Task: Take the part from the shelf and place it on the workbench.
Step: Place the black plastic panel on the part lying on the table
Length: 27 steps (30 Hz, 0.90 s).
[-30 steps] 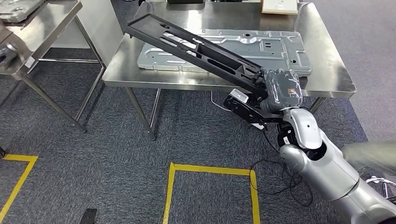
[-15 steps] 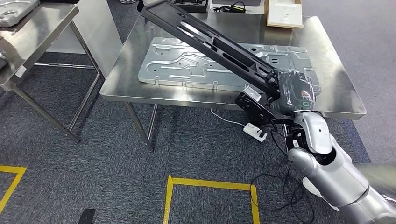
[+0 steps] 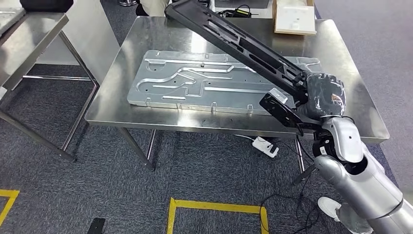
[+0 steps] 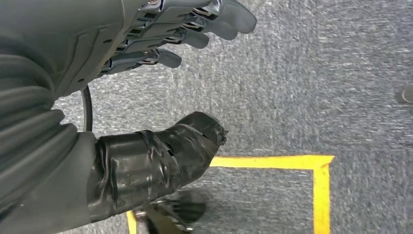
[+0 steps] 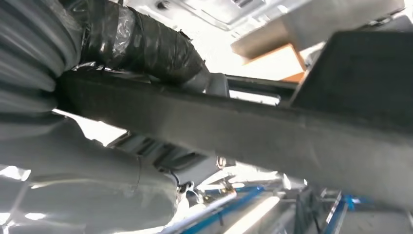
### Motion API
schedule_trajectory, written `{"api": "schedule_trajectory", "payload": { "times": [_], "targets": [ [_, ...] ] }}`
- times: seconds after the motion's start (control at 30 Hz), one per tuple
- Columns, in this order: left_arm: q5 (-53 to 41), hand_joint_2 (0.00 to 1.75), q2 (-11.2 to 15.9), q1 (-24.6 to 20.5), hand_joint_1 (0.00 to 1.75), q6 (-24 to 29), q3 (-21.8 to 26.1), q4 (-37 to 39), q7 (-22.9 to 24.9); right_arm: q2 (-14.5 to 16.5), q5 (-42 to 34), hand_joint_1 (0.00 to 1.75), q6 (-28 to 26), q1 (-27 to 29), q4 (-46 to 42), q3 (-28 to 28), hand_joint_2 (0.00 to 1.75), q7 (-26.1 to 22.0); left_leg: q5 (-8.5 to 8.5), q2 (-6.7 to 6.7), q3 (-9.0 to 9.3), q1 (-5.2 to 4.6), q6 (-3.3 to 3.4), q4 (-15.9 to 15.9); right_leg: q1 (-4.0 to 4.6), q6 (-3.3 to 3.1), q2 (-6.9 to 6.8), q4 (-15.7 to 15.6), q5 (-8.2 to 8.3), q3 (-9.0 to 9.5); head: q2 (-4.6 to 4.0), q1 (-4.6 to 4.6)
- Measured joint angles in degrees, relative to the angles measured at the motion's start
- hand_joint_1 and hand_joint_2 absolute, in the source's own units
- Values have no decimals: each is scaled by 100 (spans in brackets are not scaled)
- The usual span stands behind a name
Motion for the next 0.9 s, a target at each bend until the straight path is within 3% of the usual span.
{"api": "schedule_trajectory", "payload": {
  "times": [0.03, 0.07, 0.1, 0.17, 0.2, 0.23, 0.3, 0.37, 0.47, 0.5, 0.53, 0.57, 0.63, 0.67, 0.7, 0.77, 0.83, 0.9],
  "targets": [
    [-3, 175, -11, 5, 0, 6, 0, 0, 0, -6, -2, 175, 29, 8, 1, 0, 175, -22, -126, 2, -102, 6, -6, -61, -1, 6, 10, 1, -75, 112, 0, 0],
    [-6, 175, -21, 8, 0, 14, 0, 0, 0, -8, -3, 175, 63, 12, 2, 0, 175, -55, -102, 5, -155, 11, -3, -255, -2, 15, 19, 3, -159, 238, 0, -1],
    [-7, 175, -29, 10, 0, 25, 0, 0, 0, -8, -3, 175, 101, 6, 5, 0, 175, -94, 139, 7, -156, 14, 11, -554, -2, 29, 25, 2, -243, 349, 0, 0],
    [-9, 175, -42, 21, 0, 52, -1, 1, 7, 5, 0, 175, 198, -27, 34, 4, 175, -175, 973, 7, -160, 0, 70, -1221, 10, 77, 45, 27, -408, 524, 0, -3],
    [-10, 175, -49, 28, 0, 72, -2, 1, 17, 20, 5, 175, 251, -47, 59, 11, 175, -216, 1299, 1, -170, -19, 105, -1399, 20, 115, 63, 47, -480, 562, 0, 0],
    [-10, 175, -55, 30, 0, 95, -3, 1, 34, 35, 17, 175, 302, -69, 86, 22, 175, -257, 1471, -5, -184, -42, 139, -1474, 22, 159, 83, 60, -541, 577, 0, 2],
    [-10, 175, -67, -3, 0, 141, -4, 0, 78, 53, 50, 175, 376, -116, 140, 50, 175, -339, 1490, -15, -153, -58, 204, -1470, 15, 242, 89, 59, -636, 603, 0, 7],
    [-8, 175, -70, -58, 0, 173, -4, 0, 115, 54, 97, 175, 419, -178, 196, 73, 175, -408, 1472, -19, -94, -46, 276, -1529, 6, 276, 44, 246, -772, 528, 1, 15],
    [2, 175, -71, -83, 0, 199, -4, 0, 176, 57, 151, 175, 494, -251, 289, 116, 175, -480, 1407, -30, -42, -62, 377, -1560, 24, 281, 7, 1231, -1151, -66, 0, 29],
    [5, 175, -71, -78, 0, 211, -4, 0, 196, 58, 158, 175, 529, -254, 327, 143, 175, -495, 1379, -39, -25, -75, 392, -1555, 32, 283, 7, 1495, -1175, -272, 0, 29],
    [6, 175, -72, -72, 0, 224, -4, 0, 206, 59, 162, 175, 567, -251, 364, 172, 175, -512, 1349, -51, -4, -88, 397, -1546, 38, 278, 7, 1573, -1084, -394, 0, 28],
    [7, 175, -72, -67, 0, 236, -4, 0, 216, 60, 164, 175, 615, -251, 401, 206, 175, -543, 1317, -67, 20, -99, 396, -1532, 45, 262, 7, 1436, -880, -415, 0, 28],
    [7, 175, -87, -66, 0, 249, -4, 0, 230, 66, 167, 175, 720, -269, 456, 276, 175, -640, 1255, -93, 64, -114, 380, -1500, 78, 190, 8, 752, -373, -233, 0, 28],
    [8, 175, -97, -69, 0, 253, -4, 0, 239, 75, 167, 175, 774, -285, 480, 312, 175, -704, 1232, -103, 69, -124, 368, -1481, 101, 152, 8, 424, -215, -122, 0, 27],
    [8, 175, -108, -71, 0, 256, -4, 0, 248, 90, 165, 175, 825, -296, 504, 349, 175, -769, 1223, -108, 66, -126, 349, -1474, 126, 121, 7, 217, -141, -49, 0, 26],
    [10, 175, -117, -66, 0, 262, -4, 0, 261, 125, 161, 175, 912, -304, 568, 428, 175, -888, 1225, -114, 56, -124, 304, -1482, 152, 87, 7, 91, -139, -1, 0, 25],
    [14, 175, -111, -59, 0, 272, -4, 0, 266, 162, 158, 175, 958, -297, 634, 500, 175, -959, 1183, -107, 37, -125, 248, -1460, 109, 42, -5, 33, -109, 31, 0, 23],
    [19, 175, -106, -69, 0, 285, -4, 0, 267, 201, 157, 175, 975, -299, 685, 546, 175, -989, 973, -81, -111, -113, 169, -1138, 62, -5, -29, -25, -86, 73, 0, -4]
  ]
}}
